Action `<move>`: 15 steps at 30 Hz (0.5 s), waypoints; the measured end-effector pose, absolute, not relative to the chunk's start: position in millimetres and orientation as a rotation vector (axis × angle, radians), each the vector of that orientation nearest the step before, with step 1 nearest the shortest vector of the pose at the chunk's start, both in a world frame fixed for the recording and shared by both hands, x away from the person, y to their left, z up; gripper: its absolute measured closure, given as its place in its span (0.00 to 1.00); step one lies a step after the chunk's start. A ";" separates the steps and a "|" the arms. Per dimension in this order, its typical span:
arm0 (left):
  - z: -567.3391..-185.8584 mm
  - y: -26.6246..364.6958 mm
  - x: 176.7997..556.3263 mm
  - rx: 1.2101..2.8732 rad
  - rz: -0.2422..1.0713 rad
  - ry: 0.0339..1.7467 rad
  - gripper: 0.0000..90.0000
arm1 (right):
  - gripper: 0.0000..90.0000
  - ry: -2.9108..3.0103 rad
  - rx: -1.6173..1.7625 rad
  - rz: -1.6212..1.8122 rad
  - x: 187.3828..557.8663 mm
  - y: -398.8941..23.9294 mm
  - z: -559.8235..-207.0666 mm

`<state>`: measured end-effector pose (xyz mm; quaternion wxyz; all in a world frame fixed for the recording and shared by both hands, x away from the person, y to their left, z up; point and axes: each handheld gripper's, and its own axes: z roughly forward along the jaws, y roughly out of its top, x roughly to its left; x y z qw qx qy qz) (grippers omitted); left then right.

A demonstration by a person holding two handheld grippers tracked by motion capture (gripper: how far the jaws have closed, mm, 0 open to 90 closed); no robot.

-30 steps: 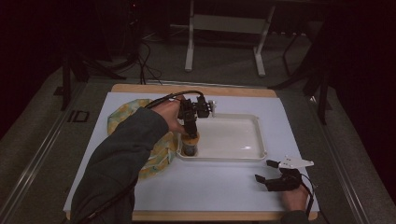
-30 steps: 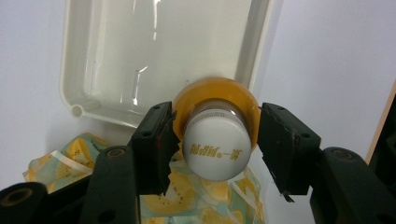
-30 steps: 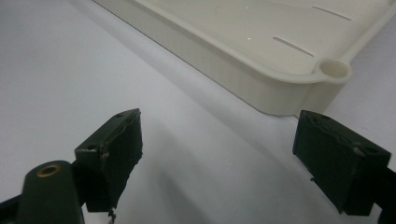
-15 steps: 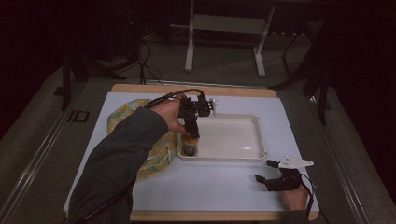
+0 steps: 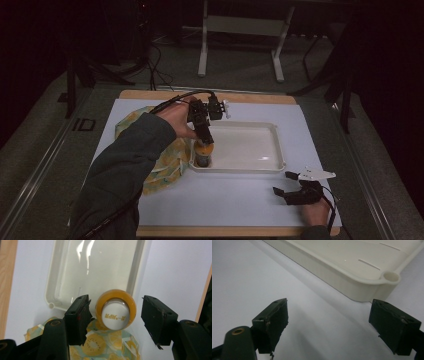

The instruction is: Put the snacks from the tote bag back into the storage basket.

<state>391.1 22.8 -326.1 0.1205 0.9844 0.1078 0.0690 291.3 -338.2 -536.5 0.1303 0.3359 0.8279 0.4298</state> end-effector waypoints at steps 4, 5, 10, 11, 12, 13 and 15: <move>-321.8 24.1 390.7 2.854 0.219 0.301 0.46 | 0.17 2.404 0.975 1.249 291.2 -338.2 -536.5; -321.4 24.3 390.2 2.848 0.220 0.302 0.47 | 0.17 2.405 0.977 1.249 291.2 -338.2 -536.5; -319.7 24.6 389.2 2.832 0.237 0.296 0.52 | 0.17 2.404 0.975 1.249 291.1 -338.1 -536.5; -319.3 24.8 389.1 2.826 0.241 0.292 0.53 | 0.17 2.404 0.974 1.249 291.2 -338.1 -536.5; -318.7 25.0 389.0 2.821 0.243 0.293 0.54 | 0.17 2.404 0.975 1.250 291.2 -338.2 -536.5; -318.0 25.4 388.9 2.813 0.243 0.293 0.55 | 0.17 2.404 0.975 1.251 291.2 -338.2 -536.5; -316.6 25.9 389.2 2.800 0.245 0.293 0.55 | 0.17 2.404 0.976 1.251 291.2 -338.3 -536.5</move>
